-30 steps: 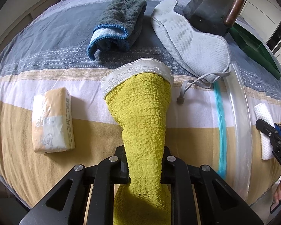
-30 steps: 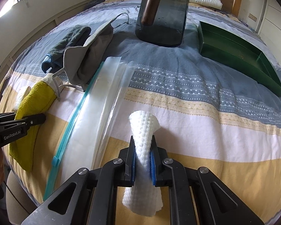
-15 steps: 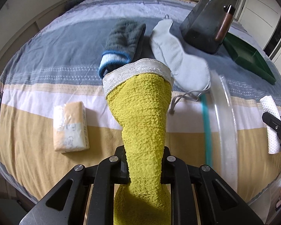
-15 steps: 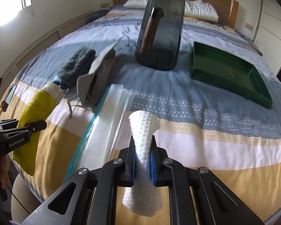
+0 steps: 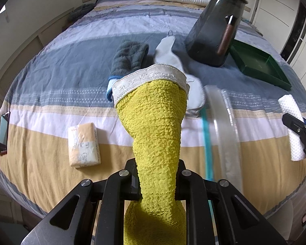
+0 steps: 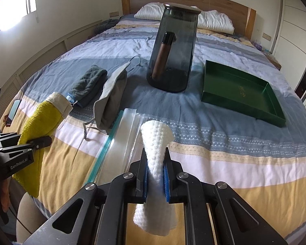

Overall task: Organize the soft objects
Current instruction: 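Carry the yellow sock and white wipe with both grippers over the green tray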

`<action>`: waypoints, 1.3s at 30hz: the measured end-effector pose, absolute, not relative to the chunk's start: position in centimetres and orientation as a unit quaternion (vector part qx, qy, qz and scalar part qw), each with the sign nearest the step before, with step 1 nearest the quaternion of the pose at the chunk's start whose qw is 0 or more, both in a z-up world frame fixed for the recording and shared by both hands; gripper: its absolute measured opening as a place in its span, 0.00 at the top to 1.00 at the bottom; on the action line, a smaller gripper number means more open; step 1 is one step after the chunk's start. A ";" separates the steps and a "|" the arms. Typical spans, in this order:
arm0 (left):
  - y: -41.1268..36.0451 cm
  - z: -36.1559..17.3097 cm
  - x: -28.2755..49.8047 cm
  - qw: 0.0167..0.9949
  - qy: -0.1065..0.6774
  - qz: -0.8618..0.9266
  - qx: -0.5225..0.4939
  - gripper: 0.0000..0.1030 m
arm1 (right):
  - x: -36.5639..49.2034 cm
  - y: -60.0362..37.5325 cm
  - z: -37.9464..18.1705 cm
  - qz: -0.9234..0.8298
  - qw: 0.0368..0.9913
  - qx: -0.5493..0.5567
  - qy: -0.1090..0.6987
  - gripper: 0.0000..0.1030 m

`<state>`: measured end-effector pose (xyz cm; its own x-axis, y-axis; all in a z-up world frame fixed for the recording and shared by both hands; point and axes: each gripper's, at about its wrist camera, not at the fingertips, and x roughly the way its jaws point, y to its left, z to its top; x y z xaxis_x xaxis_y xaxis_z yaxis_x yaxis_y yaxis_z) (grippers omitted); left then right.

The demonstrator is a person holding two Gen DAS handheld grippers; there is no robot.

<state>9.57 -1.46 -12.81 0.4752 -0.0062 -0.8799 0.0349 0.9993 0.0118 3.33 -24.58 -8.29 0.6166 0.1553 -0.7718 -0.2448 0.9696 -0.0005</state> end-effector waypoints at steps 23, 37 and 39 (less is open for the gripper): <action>-17.5 -6.7 12.8 0.865 0.476 -0.142 0.068 0.86 | 4.4 -37.3 -3.3 0.010 0.924 -0.016 0.382 0.90; -31.3 -7.5 30.3 0.866 0.479 -0.136 0.044 0.86 | 20.5 -48.6 -5.0 -0.019 0.922 0.000 0.387 0.90; -32.6 -8.6 33.4 0.862 0.490 -0.125 0.048 0.86 | 23.8 -49.5 -6.1 -0.022 0.919 0.001 0.395 0.90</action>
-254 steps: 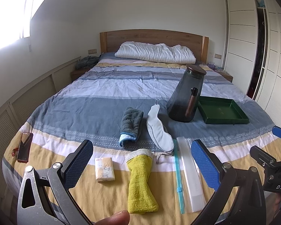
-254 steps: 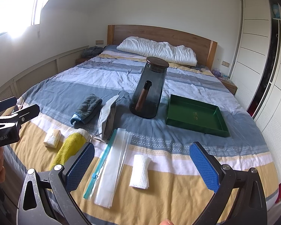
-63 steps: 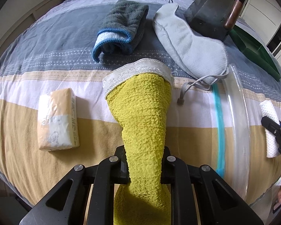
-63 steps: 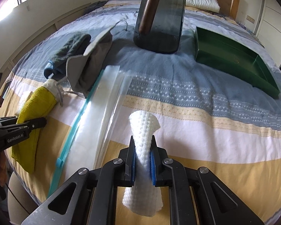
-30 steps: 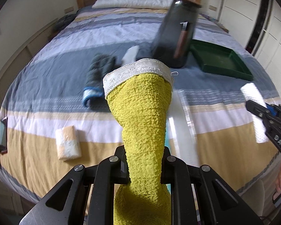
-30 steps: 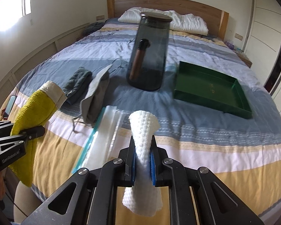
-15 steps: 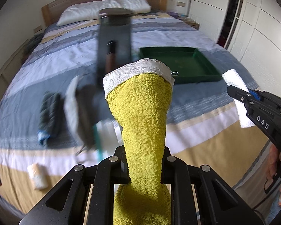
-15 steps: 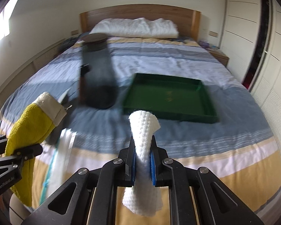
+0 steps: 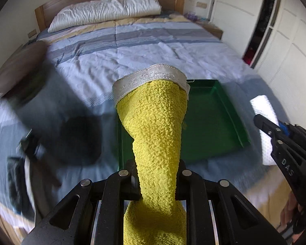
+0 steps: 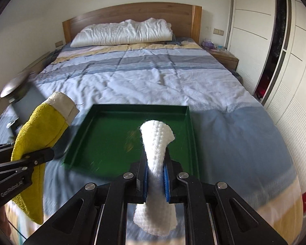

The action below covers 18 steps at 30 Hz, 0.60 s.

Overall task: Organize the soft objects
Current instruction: 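Carry the yellow sock and white wipe with both grippers over the green tray, then lower the sock and wipe into the tray and open both grippers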

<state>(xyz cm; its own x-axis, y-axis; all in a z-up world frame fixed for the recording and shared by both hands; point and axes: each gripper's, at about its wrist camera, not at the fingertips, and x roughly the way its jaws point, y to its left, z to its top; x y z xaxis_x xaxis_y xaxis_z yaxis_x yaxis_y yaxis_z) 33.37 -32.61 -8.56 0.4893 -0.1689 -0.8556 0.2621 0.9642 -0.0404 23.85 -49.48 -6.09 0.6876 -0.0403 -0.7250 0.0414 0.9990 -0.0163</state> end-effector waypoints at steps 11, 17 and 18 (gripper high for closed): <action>-35.2 -16.0 42.2 0.835 0.543 -0.074 0.051 0.85 | 39.1 -51.8 -14.4 -0.025 0.890 0.019 0.454 0.89; -35.5 -17.9 43.6 0.822 0.562 -0.055 0.069 0.85 | 42.7 -52.3 -16.9 -0.032 0.876 0.008 0.481 0.89; -35.6 -18.1 43.7 0.820 0.565 -0.055 0.073 0.84 | 42.9 -52.3 -17.1 -0.033 0.875 0.007 0.483 0.89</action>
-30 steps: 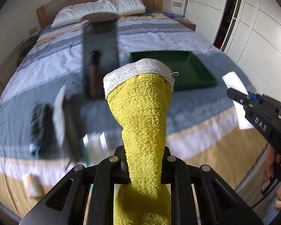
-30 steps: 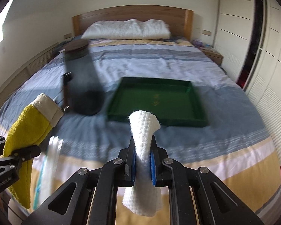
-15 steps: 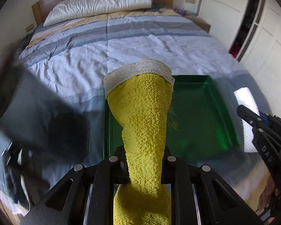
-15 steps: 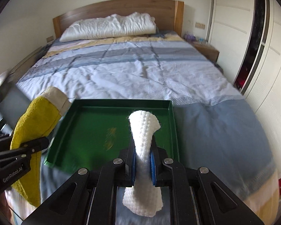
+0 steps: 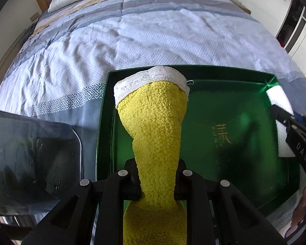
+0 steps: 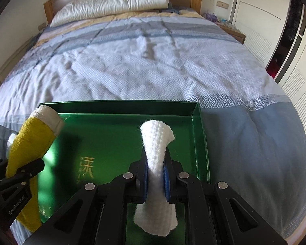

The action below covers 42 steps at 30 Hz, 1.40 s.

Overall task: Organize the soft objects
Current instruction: 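Lower the sock and wipe into the tray and open both grippers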

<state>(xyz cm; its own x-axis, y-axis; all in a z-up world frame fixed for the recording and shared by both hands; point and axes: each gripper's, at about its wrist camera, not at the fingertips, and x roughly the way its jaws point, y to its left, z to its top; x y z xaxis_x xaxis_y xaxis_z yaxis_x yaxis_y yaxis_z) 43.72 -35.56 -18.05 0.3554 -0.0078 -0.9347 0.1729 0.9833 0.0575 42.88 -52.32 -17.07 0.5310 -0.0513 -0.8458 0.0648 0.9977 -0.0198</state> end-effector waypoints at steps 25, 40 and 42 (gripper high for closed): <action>-35.6 -16.5 43.7 0.841 0.531 -0.041 0.093 0.51 | 42.1 -52.2 -14.7 -0.048 0.888 0.013 0.456 0.41; -35.9 -15.1 42.9 0.858 0.505 -0.040 0.086 0.40 | 40.3 -51.5 -13.1 -0.065 0.894 0.003 0.444 0.10; -35.9 -15.1 42.9 0.859 0.504 -0.042 0.085 0.40 | 40.4 -51.3 -12.9 -0.063 0.896 0.004 0.440 0.05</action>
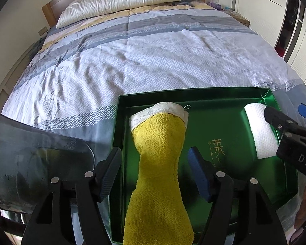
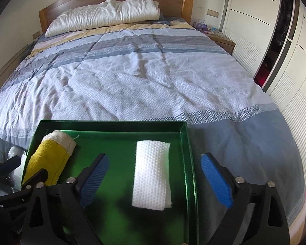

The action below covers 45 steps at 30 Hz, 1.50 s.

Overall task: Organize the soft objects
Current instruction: 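Lower the sock and wipe into the tray and open both grippers, then withdraw both open grippers from the tray back toward the remaining items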

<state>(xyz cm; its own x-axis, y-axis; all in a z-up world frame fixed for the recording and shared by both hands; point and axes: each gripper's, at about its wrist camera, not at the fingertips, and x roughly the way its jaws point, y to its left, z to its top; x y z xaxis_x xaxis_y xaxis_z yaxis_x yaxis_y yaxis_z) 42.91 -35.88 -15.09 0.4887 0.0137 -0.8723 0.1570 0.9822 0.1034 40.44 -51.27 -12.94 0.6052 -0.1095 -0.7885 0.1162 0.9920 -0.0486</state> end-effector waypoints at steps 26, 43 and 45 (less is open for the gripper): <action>-35.5 -14.2 41.8 0.893 0.442 -0.050 0.069 0.40 | 39.8 -51.5 -13.5 -0.077 0.908 0.024 0.412 0.00; -36.4 -13.8 41.2 0.887 0.451 -0.062 0.075 0.32 | 38.4 -51.3 -12.8 -0.083 0.909 0.021 0.408 0.00; -36.4 -13.4 41.1 0.888 0.449 -0.066 0.069 0.31 | 37.9 -51.4 -12.6 -0.088 0.910 0.023 0.406 0.00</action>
<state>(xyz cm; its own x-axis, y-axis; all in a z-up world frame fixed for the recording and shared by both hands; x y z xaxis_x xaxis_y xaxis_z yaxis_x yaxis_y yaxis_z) 41.08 -36.41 -13.43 0.5884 -0.0547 -0.8067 0.1793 0.9817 0.0642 37.95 -51.36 -12.59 0.6554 -0.1423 -0.7417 0.1792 0.9833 -0.0304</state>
